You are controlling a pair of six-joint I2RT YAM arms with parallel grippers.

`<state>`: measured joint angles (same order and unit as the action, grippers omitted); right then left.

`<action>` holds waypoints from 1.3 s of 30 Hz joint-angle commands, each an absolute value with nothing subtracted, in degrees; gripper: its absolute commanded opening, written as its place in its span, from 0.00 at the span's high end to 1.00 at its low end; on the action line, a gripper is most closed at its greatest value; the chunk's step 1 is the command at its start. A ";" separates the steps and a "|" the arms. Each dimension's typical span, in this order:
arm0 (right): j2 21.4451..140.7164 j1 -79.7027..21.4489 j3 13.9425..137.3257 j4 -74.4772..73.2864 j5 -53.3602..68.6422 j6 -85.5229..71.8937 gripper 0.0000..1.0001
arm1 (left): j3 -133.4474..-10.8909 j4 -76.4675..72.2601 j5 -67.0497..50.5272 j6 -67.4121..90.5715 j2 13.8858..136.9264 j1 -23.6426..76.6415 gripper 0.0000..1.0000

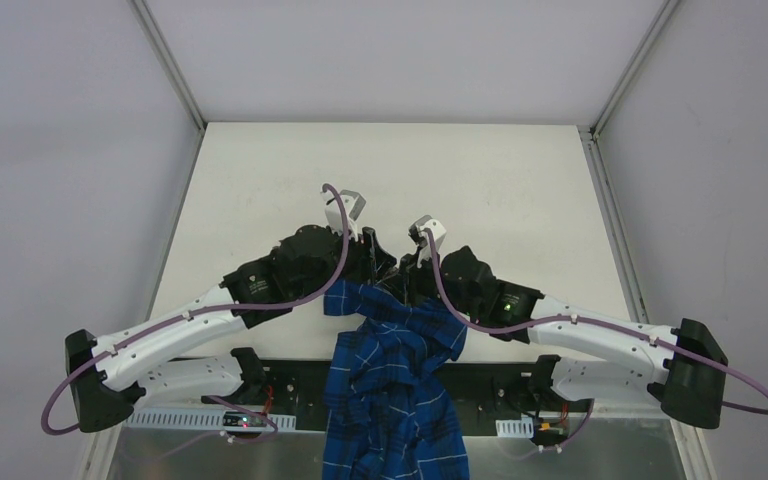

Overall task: Paint the nails
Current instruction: Screw the nail polish bottle.

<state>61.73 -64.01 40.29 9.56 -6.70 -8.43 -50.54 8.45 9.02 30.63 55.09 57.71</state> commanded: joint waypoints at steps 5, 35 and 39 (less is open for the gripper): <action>61.70 -64.37 43.33 12.03 -7.65 -7.57 1.00 | -53.47 7.00 11.73 30.97 56.17 57.98 0.54; 53.93 -59.54 39.88 18.54 9.85 -13.76 1.00 | -49.30 6.17 -5.58 32.70 51.64 57.95 1.00; 50.51 -56.94 37.18 24.64 18.36 -16.84 1.00 | -48.08 4.55 -13.29 31.00 47.58 57.93 1.00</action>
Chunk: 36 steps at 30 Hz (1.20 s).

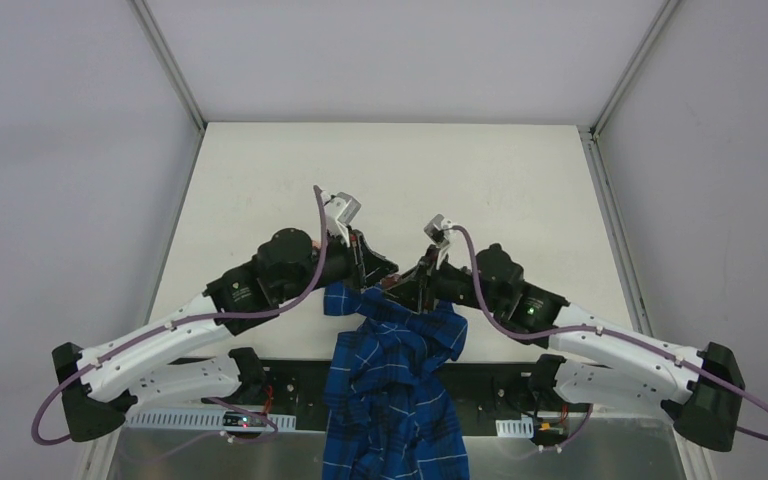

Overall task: Paint the nails
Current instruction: Screw the nail polish bottle.

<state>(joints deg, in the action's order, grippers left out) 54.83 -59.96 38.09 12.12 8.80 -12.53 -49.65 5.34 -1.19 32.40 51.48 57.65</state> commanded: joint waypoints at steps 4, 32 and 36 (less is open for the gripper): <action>49.31 -55.11 36.40 28.69 25.72 -20.03 1.00 | -47.88 2.87 -21.09 30.10 44.87 57.99 1.00; 47.23 -54.35 34.35 29.02 29.96 -20.91 1.00 | -47.75 -4.87 -26.75 23.13 41.81 57.95 0.19; 44.85 -54.45 34.43 22.59 26.17 -18.34 1.00 | -48.22 -1.32 -21.17 20.76 41.01 57.93 0.06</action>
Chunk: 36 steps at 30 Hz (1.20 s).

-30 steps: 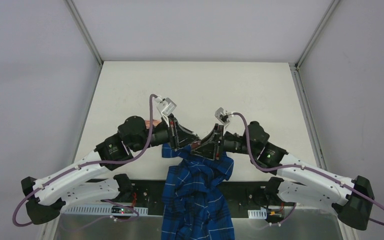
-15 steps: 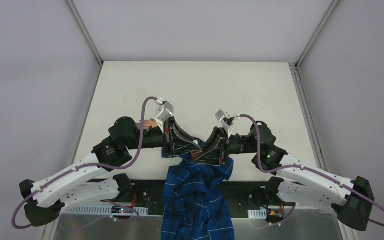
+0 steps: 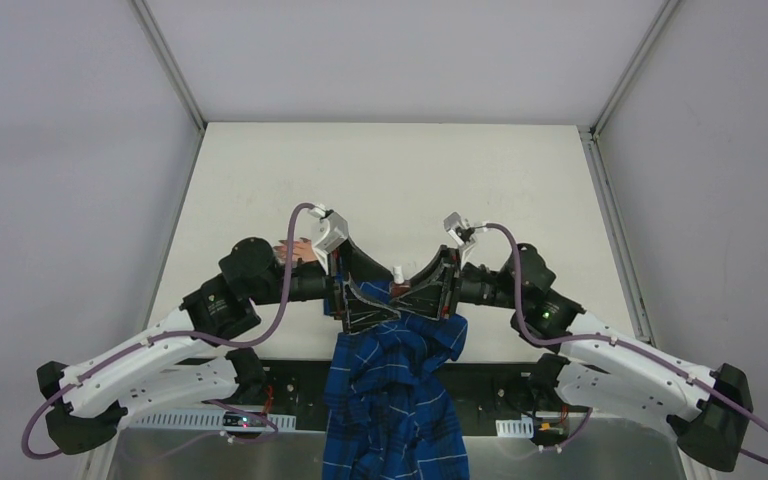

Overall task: Paint the nails
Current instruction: Screw the nail polish bottle.

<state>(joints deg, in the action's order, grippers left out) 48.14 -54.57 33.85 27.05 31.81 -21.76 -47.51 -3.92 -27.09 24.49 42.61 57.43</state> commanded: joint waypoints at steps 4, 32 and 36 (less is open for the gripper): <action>44.06 -54.80 34.54 17.15 20.31 -16.04 1.00 | -49.60 4.36 -10.44 20.36 40.39 57.98 0.05; 62.67 -72.76 43.09 15.65 -19.69 -8.00 1.00 | -48.86 6.23 6.53 32.37 47.82 58.01 0.25; 63.26 -73.03 43.91 15.25 -19.97 -7.30 1.00 | -49.13 6.24 6.24 32.26 48.91 57.99 0.38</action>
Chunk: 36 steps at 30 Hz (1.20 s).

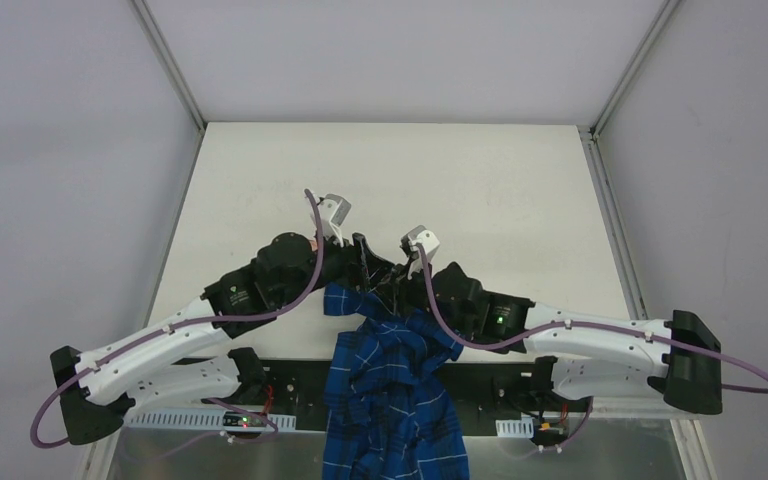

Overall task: Paint the nails
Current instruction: Screw the nail polish bottle.

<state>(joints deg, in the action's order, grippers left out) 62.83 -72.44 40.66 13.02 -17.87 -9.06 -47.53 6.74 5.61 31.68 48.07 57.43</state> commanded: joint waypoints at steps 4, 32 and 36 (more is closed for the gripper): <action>63.33 -73.09 44.38 14.90 -19.91 -6.98 1.00 | -49.28 6.20 6.25 32.51 50.26 57.96 0.45; 57.43 -47.22 41.53 29.87 35.65 -28.51 1.00 | -52.20 4.70 -20.37 25.34 43.83 57.92 1.00; 60.47 -44.91 41.44 40.77 42.96 -35.23 1.00 | -52.23 1.98 -27.31 24.08 40.77 57.90 1.00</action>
